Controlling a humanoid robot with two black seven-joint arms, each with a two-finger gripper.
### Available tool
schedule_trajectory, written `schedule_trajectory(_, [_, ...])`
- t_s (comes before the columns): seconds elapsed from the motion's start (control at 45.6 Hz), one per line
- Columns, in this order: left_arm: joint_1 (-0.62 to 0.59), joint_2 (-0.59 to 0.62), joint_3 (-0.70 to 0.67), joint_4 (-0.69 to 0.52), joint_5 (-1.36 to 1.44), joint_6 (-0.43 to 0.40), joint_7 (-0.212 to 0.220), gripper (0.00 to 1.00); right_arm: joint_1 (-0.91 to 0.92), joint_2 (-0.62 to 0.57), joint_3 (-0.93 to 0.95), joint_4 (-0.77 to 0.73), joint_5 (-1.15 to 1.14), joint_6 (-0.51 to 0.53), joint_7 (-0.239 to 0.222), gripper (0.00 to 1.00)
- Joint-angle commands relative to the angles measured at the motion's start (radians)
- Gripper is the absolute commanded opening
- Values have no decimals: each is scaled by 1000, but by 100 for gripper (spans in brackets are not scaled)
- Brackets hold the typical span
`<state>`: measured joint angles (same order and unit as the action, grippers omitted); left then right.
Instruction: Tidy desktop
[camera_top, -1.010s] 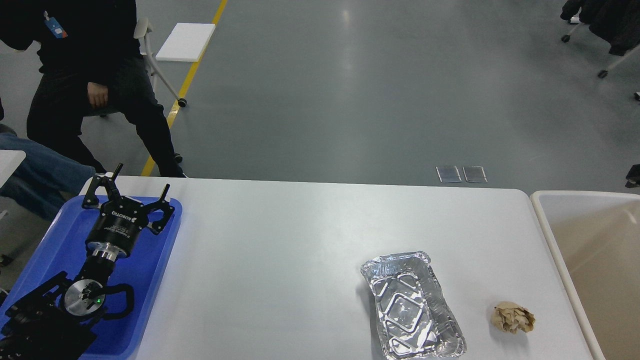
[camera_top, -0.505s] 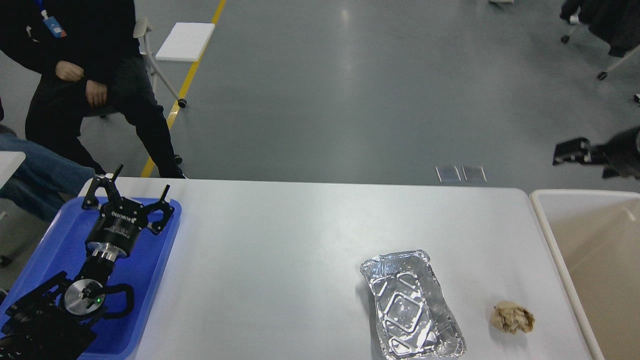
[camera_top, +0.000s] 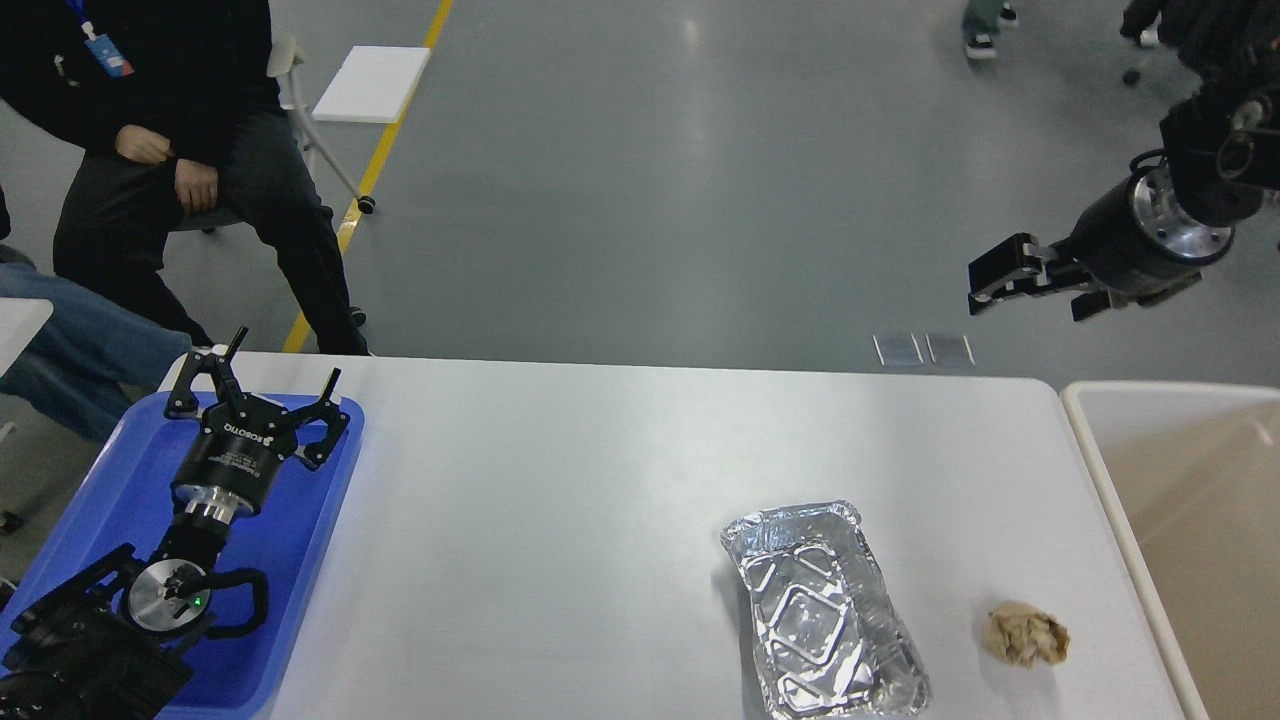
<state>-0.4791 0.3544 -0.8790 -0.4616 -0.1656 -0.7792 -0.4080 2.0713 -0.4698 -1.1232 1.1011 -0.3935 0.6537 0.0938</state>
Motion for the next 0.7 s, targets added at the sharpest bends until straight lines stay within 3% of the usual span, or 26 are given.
schedule_trajectory(0.0, [-1, 0, 0, 0, 0, 0, 0, 99, 125, 111, -1, 69, 25, 132, 1, 100])
schedule_trajectory(0.307, [0, 0, 0, 0, 0, 0, 0, 99, 213, 126, 6, 129, 36, 132, 3, 100])
schedule_trajectory(0.68, [0, 0, 0, 0, 0, 0, 0, 99, 196, 129, -3, 151, 127, 132, 3, 100])
